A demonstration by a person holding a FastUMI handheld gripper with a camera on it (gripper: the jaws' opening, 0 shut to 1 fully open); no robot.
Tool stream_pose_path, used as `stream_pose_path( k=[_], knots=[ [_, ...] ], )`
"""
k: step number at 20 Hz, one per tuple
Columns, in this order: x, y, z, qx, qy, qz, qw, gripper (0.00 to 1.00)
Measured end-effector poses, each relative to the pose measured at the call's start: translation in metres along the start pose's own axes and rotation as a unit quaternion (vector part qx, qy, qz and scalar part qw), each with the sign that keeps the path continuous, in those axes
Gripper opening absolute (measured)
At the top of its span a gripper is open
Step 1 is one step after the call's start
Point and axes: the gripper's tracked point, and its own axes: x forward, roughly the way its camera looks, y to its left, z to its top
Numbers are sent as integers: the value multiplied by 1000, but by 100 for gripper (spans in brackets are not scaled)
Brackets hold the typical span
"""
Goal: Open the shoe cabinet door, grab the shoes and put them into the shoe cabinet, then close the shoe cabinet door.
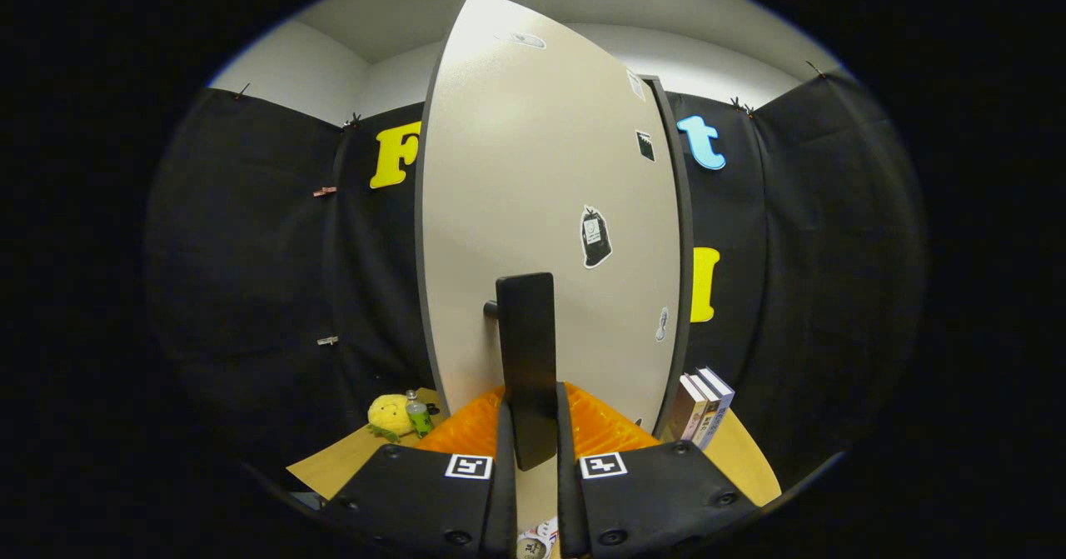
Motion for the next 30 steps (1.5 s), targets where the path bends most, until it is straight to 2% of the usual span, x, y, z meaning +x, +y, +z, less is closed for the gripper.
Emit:
stream_pose_path(
  k=[16, 25, 30],
  knots=[
    [-50, -84, -3, 13, -5, -52, 999, 23],
    [-123, -129, 29, 5, -49, -115, 992, 22],
    [-135, -142, 28, 0, -50, -129, 990, 22]
  ],
)
